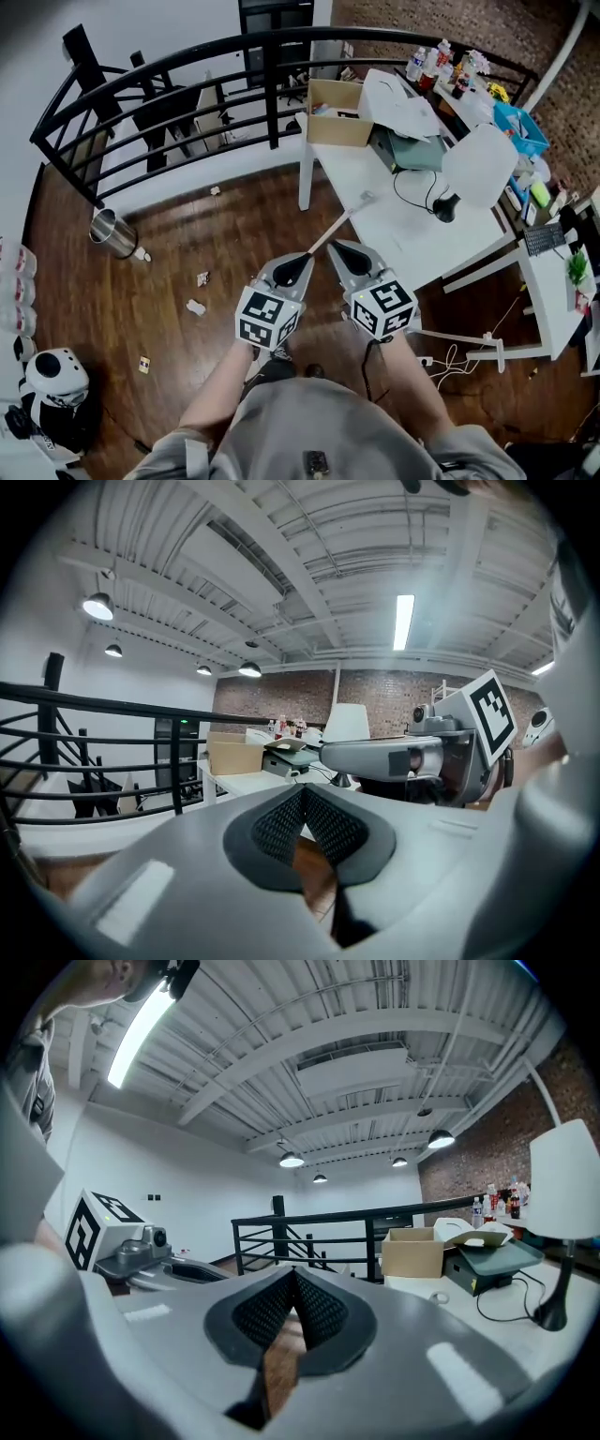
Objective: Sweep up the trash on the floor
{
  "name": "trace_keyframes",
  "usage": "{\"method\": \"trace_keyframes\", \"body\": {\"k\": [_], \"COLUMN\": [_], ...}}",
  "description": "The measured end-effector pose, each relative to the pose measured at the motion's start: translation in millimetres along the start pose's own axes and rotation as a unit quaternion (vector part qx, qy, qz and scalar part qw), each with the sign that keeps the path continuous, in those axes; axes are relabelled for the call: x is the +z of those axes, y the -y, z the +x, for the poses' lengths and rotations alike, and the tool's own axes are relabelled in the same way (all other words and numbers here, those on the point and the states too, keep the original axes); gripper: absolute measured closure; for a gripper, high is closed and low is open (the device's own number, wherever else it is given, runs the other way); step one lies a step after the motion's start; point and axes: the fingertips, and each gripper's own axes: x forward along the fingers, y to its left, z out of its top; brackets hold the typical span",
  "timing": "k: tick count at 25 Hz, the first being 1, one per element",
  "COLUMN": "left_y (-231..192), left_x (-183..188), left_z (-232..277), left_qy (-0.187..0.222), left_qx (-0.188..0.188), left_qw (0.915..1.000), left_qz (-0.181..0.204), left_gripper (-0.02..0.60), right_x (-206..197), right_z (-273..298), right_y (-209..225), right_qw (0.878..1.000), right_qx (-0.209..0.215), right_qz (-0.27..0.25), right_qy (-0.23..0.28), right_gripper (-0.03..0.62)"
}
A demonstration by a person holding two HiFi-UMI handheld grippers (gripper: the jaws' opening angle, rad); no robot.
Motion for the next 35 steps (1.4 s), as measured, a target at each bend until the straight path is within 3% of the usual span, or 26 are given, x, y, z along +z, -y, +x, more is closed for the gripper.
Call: {"method": "trace_keyframes", "body": {"k": [11, 23, 27, 31, 35], "left_y": [-41, -59, -64, -67, -77], "left_x": [4, -18, -31, -49, -65], "left_z": [58, 110, 129, 143, 153], "left_qy": [-0.004, -0.051, -0.063, -0.078, -0.099], "left_qx": [-0.065, -0.039, -0.028, -0.023, -0.008], "left_qw": [0.9975, 0.9975, 0.9971, 0.9958, 0.9942], "left_qz": [-0.025, -0.031, -0.032, -0.043, -0.042], "left_gripper": [0.574, 0.574, 0.574, 0.574, 0.574], "right_x": [-5, -39, -63, -99, -125], "right_z": [34, 46, 51, 55, 72], "right_y": [54, 132, 156, 182, 208], "right_qw": [0.996, 0.992, 0.988, 0.981, 0.978], "right_qx": [-0.071, -0.075, -0.069, -0.068, -0.064], "right_qz": [0.001, 0.033, 0.04, 0.051, 0.072], "right_qy": [-0.053, -0.095, -0.131, -0.176, -0.187], "right_gripper": [0.594, 0.592, 0.529, 0.404, 0.326]}}
